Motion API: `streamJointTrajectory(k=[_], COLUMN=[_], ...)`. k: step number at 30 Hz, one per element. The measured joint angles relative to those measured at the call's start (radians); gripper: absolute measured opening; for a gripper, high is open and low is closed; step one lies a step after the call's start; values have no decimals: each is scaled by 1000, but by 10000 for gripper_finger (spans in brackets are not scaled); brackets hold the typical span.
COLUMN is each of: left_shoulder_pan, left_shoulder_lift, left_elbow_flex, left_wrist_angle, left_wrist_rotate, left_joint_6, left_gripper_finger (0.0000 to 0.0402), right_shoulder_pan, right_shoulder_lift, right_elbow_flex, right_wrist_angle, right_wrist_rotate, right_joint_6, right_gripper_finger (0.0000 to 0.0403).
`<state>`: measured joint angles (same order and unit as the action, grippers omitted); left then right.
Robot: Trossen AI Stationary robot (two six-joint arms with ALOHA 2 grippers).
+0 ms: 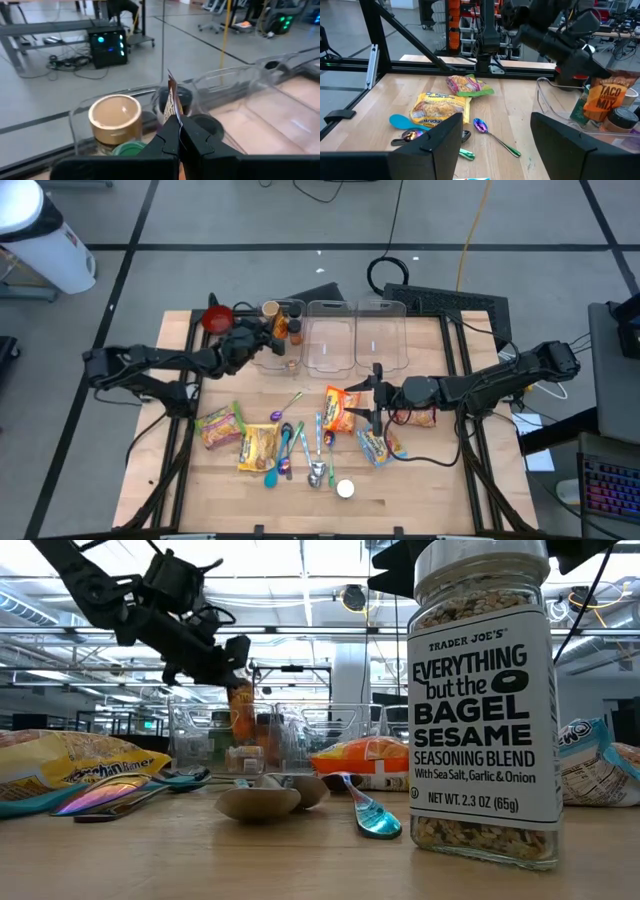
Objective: Pick & Place Food Item
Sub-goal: Put the orange seasoning pack into the left transparent bin
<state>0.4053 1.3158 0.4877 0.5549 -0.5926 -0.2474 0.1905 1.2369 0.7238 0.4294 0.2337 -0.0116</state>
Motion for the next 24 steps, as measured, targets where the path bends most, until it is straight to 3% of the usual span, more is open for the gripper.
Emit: streamJointTrajectory(k=[24], left_shoulder_pan=[1], left_shoulder_lift=[171], left_elbow_flex=[0], left_wrist_angle=[113], left_wrist_rotate=[-47], left_joint_6=[43], left_gripper_finger=[2], right_shoulder_pan=[0], right_shoulder_lift=[0], right_elbow_flex=[0], right_wrist_angle=[7], right_wrist_rotate=[0], right_joint_6=[0], right_gripper_finger=[224])
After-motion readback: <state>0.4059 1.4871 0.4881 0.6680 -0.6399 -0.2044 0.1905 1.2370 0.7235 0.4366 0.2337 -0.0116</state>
